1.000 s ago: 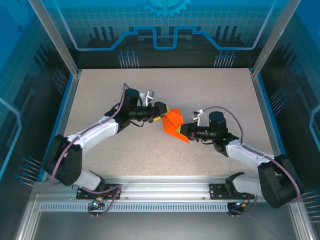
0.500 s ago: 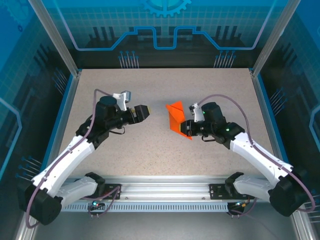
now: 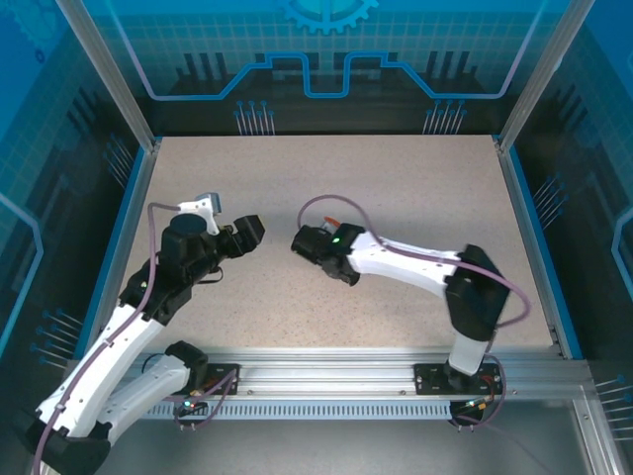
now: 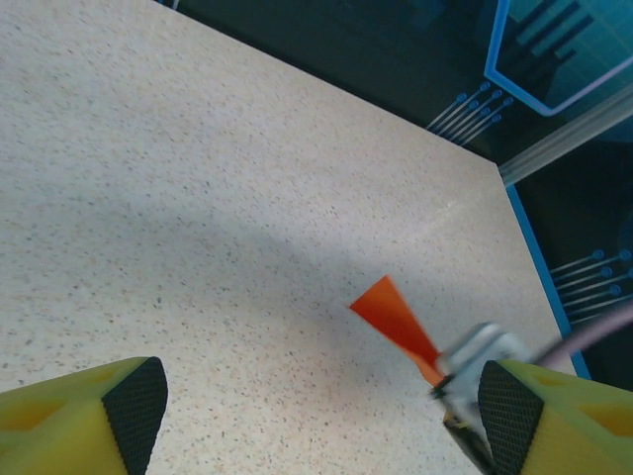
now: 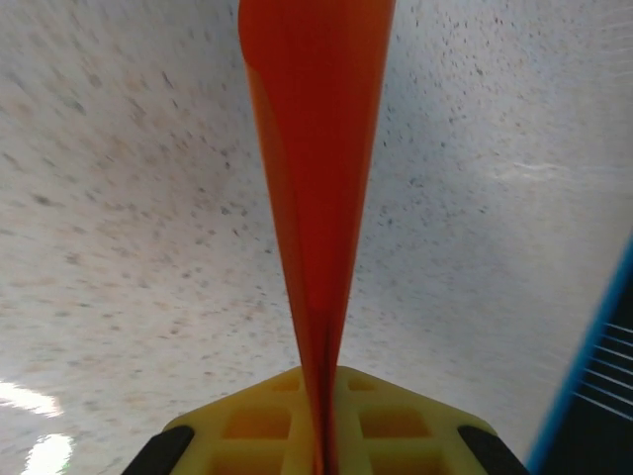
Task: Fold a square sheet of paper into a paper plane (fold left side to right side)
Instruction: Turn over the paper at the center of the table.
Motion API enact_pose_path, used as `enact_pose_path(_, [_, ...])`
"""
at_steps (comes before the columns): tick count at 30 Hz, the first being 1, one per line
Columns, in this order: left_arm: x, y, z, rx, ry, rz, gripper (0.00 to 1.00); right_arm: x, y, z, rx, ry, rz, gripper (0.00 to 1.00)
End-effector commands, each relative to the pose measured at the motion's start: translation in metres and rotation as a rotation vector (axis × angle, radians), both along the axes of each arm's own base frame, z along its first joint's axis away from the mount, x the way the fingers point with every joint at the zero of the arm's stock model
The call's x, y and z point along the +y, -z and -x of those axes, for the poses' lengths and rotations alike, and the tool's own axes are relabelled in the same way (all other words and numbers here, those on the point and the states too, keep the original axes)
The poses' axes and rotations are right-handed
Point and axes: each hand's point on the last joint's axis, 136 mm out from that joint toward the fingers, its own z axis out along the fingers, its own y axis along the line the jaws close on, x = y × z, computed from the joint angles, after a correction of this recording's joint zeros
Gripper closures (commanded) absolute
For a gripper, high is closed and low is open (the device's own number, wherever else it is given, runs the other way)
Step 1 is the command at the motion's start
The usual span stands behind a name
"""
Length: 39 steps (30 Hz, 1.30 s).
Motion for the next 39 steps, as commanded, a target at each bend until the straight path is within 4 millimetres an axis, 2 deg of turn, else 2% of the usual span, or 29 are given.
enact_pose_path(1, [0.015, 0.011, 0.002, 0.02, -0.052, -0.07, 0.14, -0.011, -0.007, -0.003, -0.053, -0.079, 0.287, 0.9])
enact_pose_path(5, [0.016, 0.011, 0.001, 0.019, -0.057, -0.073, 0.14, 0.002, 0.022, 0.003, -0.011, -0.137, 0.395, 0.89])
enact_pose_path(9, [0.014, 0.011, 0.0, 0.023, -0.052, -0.074, 0.13, 0.014, 0.05, 0.019, 0.09, -0.185, 0.373, 0.84])
enact_pose_path(12, [0.013, 0.013, -0.001, 0.04, -0.051, -0.071, 0.13, 0.02, 0.062, 0.032, 0.173, -0.196, 0.305, 0.74])
enact_pose_path(15, [0.012, 0.014, -0.004, 0.069, -0.058, -0.06, 0.09, 0.024, 0.063, 0.042, 0.228, -0.197, 0.225, 0.6])
enact_pose_path(20, [0.003, 0.026, -0.012, 0.151, -0.032, 0.015, 0.07, 0.033, 0.053, 0.057, 0.289, -0.194, 0.072, 0.39])
enact_pose_path(24, [-0.001, 0.048, -0.021, 0.258, -0.02, 0.133, 0.07, 0.04, 0.041, 0.073, 0.328, -0.195, -0.082, 0.23])
enact_pose_path(27, [-0.012, 0.064, -0.027, 0.311, 0.034, 0.191, 0.08, 0.04, 0.029, 0.08, 0.332, -0.182, -0.193, 0.15])
enact_pose_path(32, [-0.045, 0.088, -0.034, 0.387, 0.178, 0.282, 0.13, 0.027, 0.006, 0.072, 0.282, -0.075, -0.423, 0.11])
enact_pose_path(39, [-0.1, 0.131, -0.04, 0.502, 0.331, 0.308, 0.15, 0.014, -0.031, 0.049, 0.162, 0.075, -0.897, 0.0])
